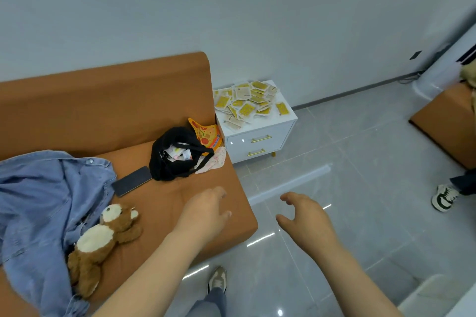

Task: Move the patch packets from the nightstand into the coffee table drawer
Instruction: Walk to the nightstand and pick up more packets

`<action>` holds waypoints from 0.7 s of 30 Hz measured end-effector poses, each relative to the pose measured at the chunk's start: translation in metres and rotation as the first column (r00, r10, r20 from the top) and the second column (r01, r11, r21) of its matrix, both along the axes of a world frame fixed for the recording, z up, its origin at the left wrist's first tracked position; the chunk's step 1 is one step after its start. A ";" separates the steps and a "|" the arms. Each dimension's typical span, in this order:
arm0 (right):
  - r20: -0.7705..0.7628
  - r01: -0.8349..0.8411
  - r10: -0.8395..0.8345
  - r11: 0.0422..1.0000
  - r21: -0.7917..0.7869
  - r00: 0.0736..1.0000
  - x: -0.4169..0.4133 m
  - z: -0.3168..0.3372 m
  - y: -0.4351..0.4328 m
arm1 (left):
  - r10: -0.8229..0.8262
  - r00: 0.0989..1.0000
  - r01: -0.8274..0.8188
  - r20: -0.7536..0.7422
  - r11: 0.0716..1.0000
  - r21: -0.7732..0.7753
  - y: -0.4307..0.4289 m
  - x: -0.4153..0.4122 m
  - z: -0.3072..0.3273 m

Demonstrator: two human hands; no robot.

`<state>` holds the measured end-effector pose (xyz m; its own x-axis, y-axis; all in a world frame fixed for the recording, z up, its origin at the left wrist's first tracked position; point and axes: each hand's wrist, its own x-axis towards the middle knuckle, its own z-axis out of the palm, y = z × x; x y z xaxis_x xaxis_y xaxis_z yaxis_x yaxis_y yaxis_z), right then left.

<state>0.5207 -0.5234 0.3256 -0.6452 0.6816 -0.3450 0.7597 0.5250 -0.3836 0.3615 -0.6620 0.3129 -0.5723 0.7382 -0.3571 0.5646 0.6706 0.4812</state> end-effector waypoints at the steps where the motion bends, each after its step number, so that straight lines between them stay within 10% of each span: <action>1: 0.001 0.003 -0.003 1.000 0.001 1.000 -0.007 0.001 0.007 | -0.011 1.000 0.011 -0.001 1.000 -0.002 0.009 -0.008 0.000; 21: -0.006 -0.151 0.151 0.988 -0.010 0.989 -0.088 -0.012 0.245 | 0.133 0.991 -0.133 0.006 0.991 -0.034 0.220 -0.066 -0.016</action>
<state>0.4327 -0.2780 0.3138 -0.7424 0.5726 -0.3479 0.6699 0.6295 -0.3936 0.2955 -0.4418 0.2971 -0.6614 0.6431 -0.3859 0.4652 0.7554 0.4615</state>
